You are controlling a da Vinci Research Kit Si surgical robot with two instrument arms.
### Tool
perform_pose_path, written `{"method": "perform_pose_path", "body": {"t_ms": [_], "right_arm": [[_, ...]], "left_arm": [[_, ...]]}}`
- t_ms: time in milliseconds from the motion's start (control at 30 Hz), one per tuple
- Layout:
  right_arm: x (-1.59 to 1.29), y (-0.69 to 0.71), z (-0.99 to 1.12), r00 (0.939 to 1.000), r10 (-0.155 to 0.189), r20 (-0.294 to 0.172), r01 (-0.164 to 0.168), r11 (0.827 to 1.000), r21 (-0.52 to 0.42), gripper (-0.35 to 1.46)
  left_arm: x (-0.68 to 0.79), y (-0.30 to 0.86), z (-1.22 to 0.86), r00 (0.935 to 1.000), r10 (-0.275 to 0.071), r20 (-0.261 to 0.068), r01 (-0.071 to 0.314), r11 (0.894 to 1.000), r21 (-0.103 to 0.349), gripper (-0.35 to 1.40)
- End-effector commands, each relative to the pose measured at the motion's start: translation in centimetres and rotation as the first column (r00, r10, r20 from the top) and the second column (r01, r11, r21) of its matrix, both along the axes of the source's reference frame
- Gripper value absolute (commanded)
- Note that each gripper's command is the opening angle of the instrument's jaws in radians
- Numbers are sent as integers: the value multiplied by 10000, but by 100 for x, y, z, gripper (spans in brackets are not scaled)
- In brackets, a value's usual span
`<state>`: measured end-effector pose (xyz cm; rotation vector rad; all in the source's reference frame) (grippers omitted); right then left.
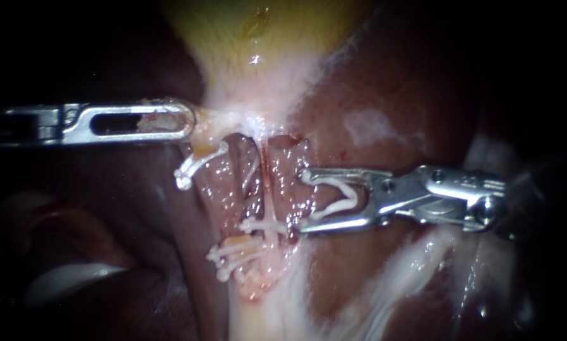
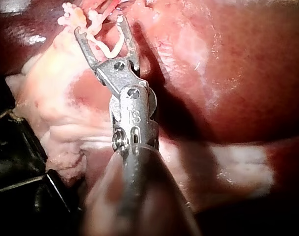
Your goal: Clipping second clip right tube
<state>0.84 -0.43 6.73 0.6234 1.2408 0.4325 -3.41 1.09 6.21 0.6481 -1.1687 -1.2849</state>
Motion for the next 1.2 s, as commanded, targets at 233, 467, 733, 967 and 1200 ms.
{"method": "perform_pose_path", "body": {"t_ms": [233,467,733,967,1200], "right_arm": [[23,-10,17,10000,-4,80,-1,9981,620,49],[30,-9,24,9999,54,128,-66,9955,947,49],[35,-10,26,9998,112,189,-139,9886,1497,49],[37,-11,34,9996,143,227,-178,9866,1623,48],[43,-16,46,9996,136,241,-176,9840,1773,48]], "left_arm": [[-3,-2,-3,10000,12,4,-12,10000,8,-35],[-4,-3,-4,10000,2,-4,-2,10000,6,-35],[-5,-3,-4,10000,19,13,-19,10000,8,-35],[-5,-3,-4,10000,18,12,-18,10000,7,-35],[-6,-4,-4,10000,35,28,-35,10000,8,-35]]}}
